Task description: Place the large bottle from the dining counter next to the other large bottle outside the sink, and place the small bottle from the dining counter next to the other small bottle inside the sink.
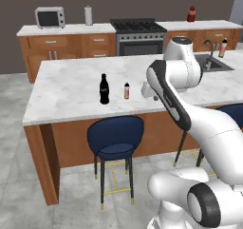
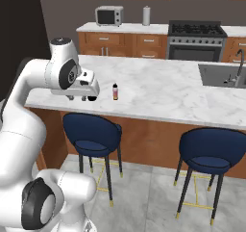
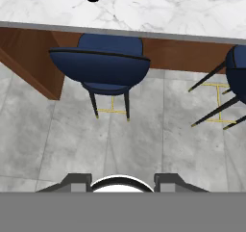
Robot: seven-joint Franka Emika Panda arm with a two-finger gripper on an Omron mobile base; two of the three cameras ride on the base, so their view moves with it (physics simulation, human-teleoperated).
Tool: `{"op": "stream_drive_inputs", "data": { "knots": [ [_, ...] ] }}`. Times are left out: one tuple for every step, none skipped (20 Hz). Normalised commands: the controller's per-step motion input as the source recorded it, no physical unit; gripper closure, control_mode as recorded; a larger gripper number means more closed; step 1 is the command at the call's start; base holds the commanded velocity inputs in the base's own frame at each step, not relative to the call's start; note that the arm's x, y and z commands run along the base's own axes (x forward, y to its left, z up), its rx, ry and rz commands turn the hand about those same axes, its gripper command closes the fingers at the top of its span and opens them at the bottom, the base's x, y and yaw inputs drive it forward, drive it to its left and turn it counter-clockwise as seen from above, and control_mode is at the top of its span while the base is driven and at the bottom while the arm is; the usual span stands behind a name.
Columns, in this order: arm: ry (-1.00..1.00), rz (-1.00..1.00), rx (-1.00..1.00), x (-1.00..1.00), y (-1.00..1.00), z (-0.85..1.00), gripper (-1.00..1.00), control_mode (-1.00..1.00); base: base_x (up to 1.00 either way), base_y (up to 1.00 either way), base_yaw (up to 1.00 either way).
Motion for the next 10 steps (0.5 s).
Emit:
{"op": "stream_drive_inputs", "data": {
  "knots": [
    [0.00, 0.00, 0.00, 0.01, 0.00, 0.00, -1.00, -1.00, 0.00, 0.00, 0.00],
    [0.00, 0.00, 0.00, 0.00, 0.00, 0.00, -1.00, -1.00, 0.00, 0.00, 0.00],
    [0.00, 0.00, 0.00, 0.00, 0.00, 0.00, -1.00, 1.00, 0.00, 0.00, 0.00],
    [0.00, 0.00, 0.00, 0.00, 0.00, 0.00, -1.00, 1.00, 0.00, 0.00, 0.00],
    [0.00, 0.00, 0.00, 0.00, 0.00, 0.00, -1.00, 1.00, 0.02, 0.00, 0.00],
    [0.00, 0.00, 0.00, 0.00, 0.00, 0.00, -1.00, 1.00, 0.03, 0.08, 0.00],
    [0.00, 0.00, 0.00, 0.00, 0.00, 0.00, -1.00, 1.00, 0.03, 0.11, 0.00],
    [0.00, 0.00, 0.00, 0.00, 0.00, 0.00, -1.00, 1.00, 0.00, 0.17, 0.00],
    [0.00, 0.00, 0.00, 0.00, 0.00, 0.00, -1.00, 1.00, 0.00, 0.25, 0.00],
    [0.00, 0.00, 0.00, 0.00, 0.00, 0.00, -1.00, 1.00, 0.00, 0.29, 0.00]
  ]
}}
